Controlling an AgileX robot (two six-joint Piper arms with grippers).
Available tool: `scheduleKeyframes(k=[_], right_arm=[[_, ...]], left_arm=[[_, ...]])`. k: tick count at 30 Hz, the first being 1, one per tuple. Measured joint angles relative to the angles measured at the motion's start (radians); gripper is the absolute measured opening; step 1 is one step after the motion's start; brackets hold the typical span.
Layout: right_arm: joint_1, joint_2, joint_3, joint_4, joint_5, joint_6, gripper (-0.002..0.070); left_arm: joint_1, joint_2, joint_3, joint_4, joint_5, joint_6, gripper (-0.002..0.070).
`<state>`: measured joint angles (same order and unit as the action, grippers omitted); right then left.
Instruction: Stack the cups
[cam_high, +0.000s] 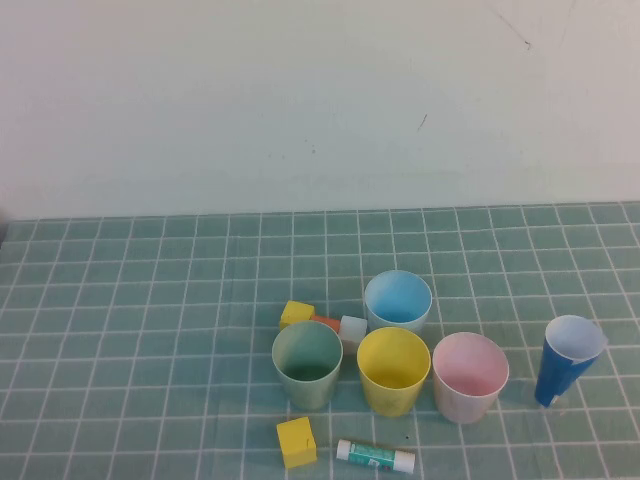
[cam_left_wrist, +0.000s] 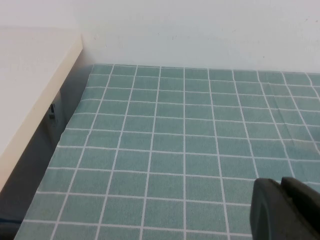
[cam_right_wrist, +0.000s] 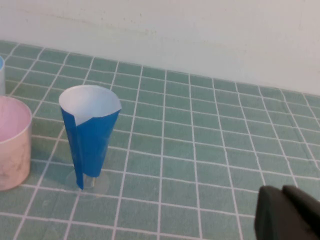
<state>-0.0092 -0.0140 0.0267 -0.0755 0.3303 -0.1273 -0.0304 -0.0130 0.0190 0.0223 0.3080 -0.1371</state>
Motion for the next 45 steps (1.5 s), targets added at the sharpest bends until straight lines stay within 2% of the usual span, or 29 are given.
scheduleKeyframes(k=[25,34,45], right_arm=[[0.000,0.000,0.000,0.000,0.000,0.000,-0.0003],[0.000,0.000,0.000,0.000,0.000,0.000,-0.0003],[0.000,0.000,0.000,-0.009,0.000,0.000,-0.0003]], left_arm=[[0.000,0.000,0.000,0.000,0.000,0.002,-0.0003],[0.000,0.000,0.000,0.203,0.006,0.020,-0.0003],[0.000,0.000,0.000,0.231,0.009,0.020,-0.0003]])
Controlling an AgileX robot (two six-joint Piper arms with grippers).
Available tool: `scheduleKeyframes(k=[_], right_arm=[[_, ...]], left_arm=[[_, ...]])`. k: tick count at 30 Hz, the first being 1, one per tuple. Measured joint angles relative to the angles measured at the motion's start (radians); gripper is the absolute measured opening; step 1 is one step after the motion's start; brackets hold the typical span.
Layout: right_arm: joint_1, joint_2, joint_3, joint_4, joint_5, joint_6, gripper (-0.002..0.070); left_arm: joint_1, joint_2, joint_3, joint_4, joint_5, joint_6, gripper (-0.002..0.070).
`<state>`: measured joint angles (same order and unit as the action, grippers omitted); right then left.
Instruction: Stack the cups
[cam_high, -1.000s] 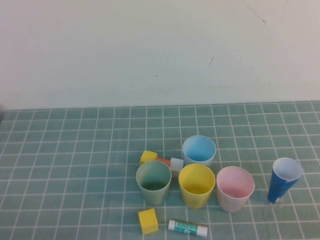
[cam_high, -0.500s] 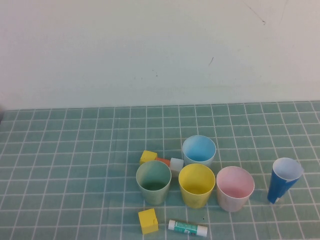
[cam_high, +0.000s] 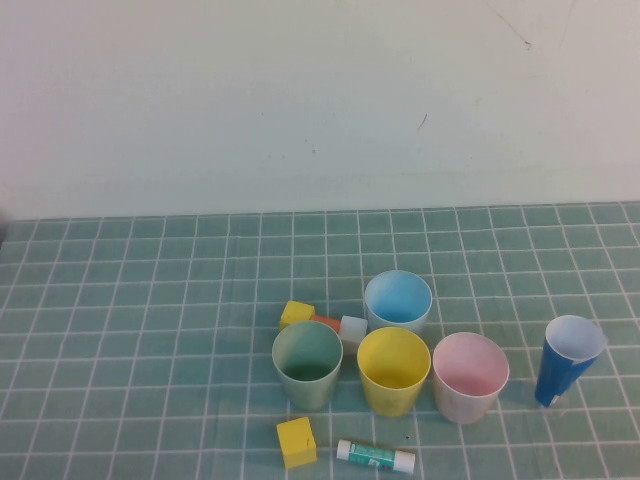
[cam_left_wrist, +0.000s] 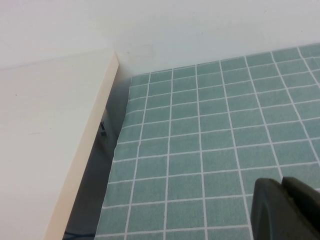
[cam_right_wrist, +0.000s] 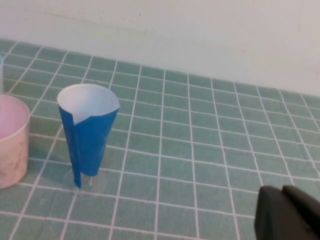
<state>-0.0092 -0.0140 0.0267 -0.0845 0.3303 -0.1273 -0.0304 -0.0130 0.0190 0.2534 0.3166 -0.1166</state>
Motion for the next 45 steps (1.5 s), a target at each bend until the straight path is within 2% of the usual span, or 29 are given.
scheduleKeyframes(k=[19,21,23,26,29,34,45], right_arm=[[0.000,0.000,0.000,-0.011,0.000,-0.012,-0.0003],[0.000,0.000,0.000,0.013,-0.007,0.023,-0.0003],[0.000,0.000,0.002,0.078,-0.023,0.078,-0.0003],[0.000,0.000,0.002,0.247,-0.072,0.187,-0.0003],[0.000,0.000,0.002,0.435,-0.110,0.263,-0.0003],[0.000,0.000,0.002,0.531,-0.123,0.283,-0.0003],[0.000,0.000,0.002,0.540,-0.121,0.172,-0.0003]], left_arm=[[0.000,0.000,0.000,0.004,-0.023,-0.008,-0.0003],[0.000,0.000,0.002,-0.071,-0.075,-0.040,-0.0003],[0.000,0.000,0.002,-0.221,-0.188,-0.127,-0.0003],[0.000,0.000,0.002,-0.432,-0.364,-0.269,-0.0003],[0.000,0.000,0.002,-0.548,-0.489,-0.329,-0.0003],[0.000,0.000,0.002,-0.598,-0.545,-0.344,-0.0003],[0.000,0.000,0.002,-0.617,-0.528,-0.411,-0.0003]])
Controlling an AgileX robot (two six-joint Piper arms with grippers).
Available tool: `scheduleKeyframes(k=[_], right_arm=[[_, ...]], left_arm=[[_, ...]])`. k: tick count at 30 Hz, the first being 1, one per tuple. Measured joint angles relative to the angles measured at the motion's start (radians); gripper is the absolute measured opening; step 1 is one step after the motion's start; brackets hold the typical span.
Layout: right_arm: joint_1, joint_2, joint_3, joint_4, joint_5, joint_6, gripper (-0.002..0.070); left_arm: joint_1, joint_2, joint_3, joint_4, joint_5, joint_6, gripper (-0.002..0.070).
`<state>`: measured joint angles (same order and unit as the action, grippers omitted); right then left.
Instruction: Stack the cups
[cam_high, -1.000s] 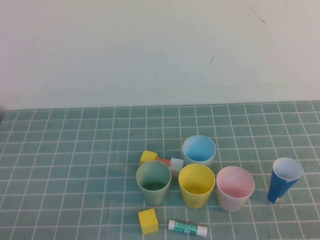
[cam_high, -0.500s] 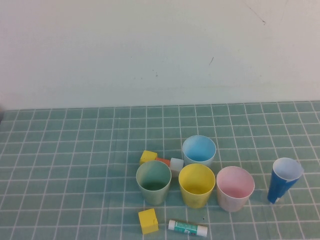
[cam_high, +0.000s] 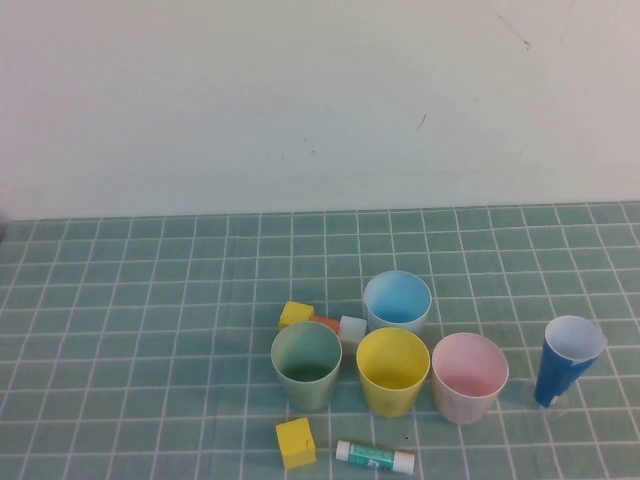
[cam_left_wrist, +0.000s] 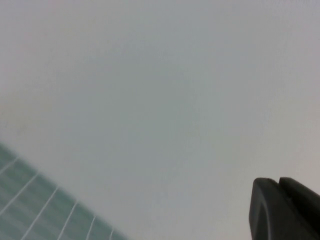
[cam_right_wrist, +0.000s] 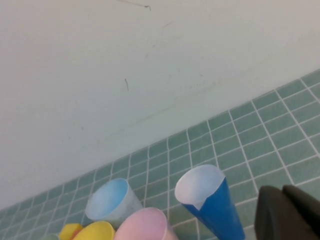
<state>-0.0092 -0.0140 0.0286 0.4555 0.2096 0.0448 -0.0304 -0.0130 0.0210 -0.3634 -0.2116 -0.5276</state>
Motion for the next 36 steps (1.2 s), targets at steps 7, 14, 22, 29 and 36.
scheduleKeyframes(k=[7,14,22,29,36], right_arm=[[0.000,0.000,0.000,0.002,0.048,-0.052,-0.0003],[0.000,0.000,0.000,0.004,0.056,-0.056,-0.0003],[0.000,0.000,0.000,0.015,0.062,-0.056,-0.0003],[0.000,0.000,0.000,0.020,0.063,-0.056,-0.0003],[0.000,0.000,0.000,0.021,0.066,-0.070,-0.0003]], left_arm=[[0.000,0.064,-0.166,0.064,0.522,0.135,-0.0003],[0.000,0.381,-0.480,0.023,0.851,0.519,-0.0003],[0.000,0.688,-0.647,-0.354,0.878,1.128,-0.0003],[-0.014,0.999,-0.842,-0.446,1.019,1.302,-0.0003],[-0.165,1.280,-1.062,-0.286,1.084,1.208,-0.0003]])
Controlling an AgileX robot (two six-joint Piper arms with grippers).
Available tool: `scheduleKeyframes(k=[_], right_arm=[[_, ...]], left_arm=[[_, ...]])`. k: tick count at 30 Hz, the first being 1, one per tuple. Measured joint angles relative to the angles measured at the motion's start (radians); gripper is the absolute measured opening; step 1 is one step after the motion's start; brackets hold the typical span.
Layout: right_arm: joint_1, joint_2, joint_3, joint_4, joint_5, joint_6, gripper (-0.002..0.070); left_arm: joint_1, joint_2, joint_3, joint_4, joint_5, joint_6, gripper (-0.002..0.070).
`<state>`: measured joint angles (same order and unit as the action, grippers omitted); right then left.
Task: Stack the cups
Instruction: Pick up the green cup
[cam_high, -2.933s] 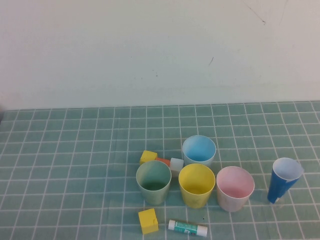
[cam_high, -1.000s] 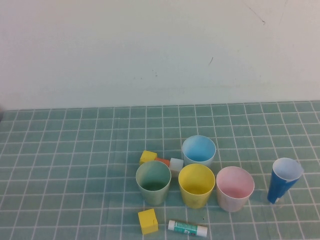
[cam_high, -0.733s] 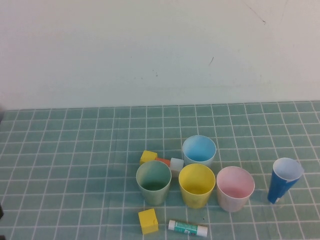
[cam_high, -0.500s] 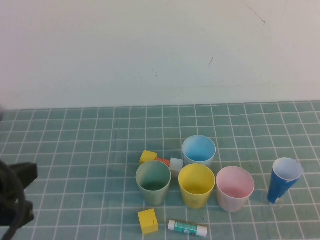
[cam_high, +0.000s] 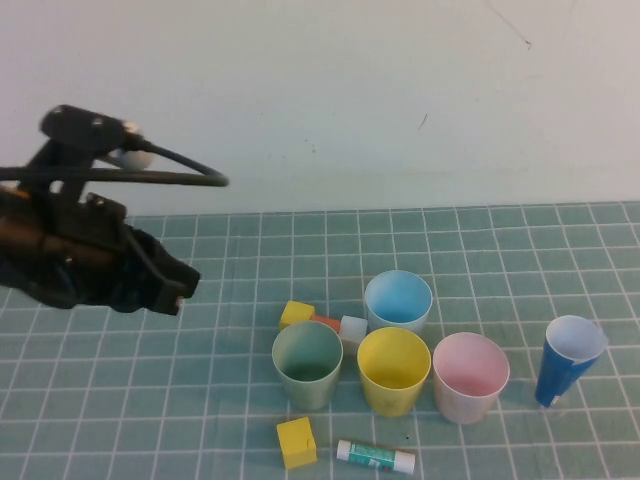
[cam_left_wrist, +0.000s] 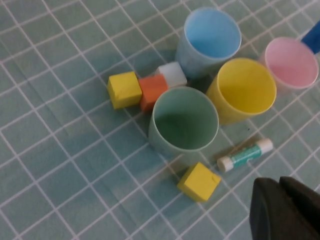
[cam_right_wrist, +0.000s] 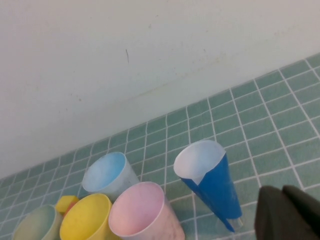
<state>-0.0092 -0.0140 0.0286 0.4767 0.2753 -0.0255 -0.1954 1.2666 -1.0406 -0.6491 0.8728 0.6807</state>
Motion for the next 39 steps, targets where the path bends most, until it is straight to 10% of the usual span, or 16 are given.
scheduleKeyframes(k=[10,19,22,27,34,39], right_arm=[[0.000,0.000,0.000,0.001,0.008,0.000,-0.0003],[0.000,0.000,0.000,0.001,0.012,0.000,-0.0003],[0.000,0.000,0.000,0.002,0.012,0.000,-0.0003],[0.000,0.000,0.000,0.002,0.012,-0.002,-0.0003],[0.000,0.000,0.000,0.002,0.012,-0.004,-0.0003],[0.000,0.000,0.000,0.002,0.012,-0.006,-0.0003]], left_arm=[[-0.264,0.375,-0.255,0.432,0.036,-0.387,0.0022],[-0.281,0.654,-0.404,0.441,0.056,-0.516,0.0520],[-0.281,0.719,-0.430,0.441,0.026,-0.537,0.0577],[-0.281,0.812,-0.463,0.433,-0.003,-0.545,0.0517],[-0.281,0.891,-0.470,0.426,-0.040,-0.534,0.0092],[-0.281,0.857,-0.470,0.433,-0.060,-0.532,0.0013]])
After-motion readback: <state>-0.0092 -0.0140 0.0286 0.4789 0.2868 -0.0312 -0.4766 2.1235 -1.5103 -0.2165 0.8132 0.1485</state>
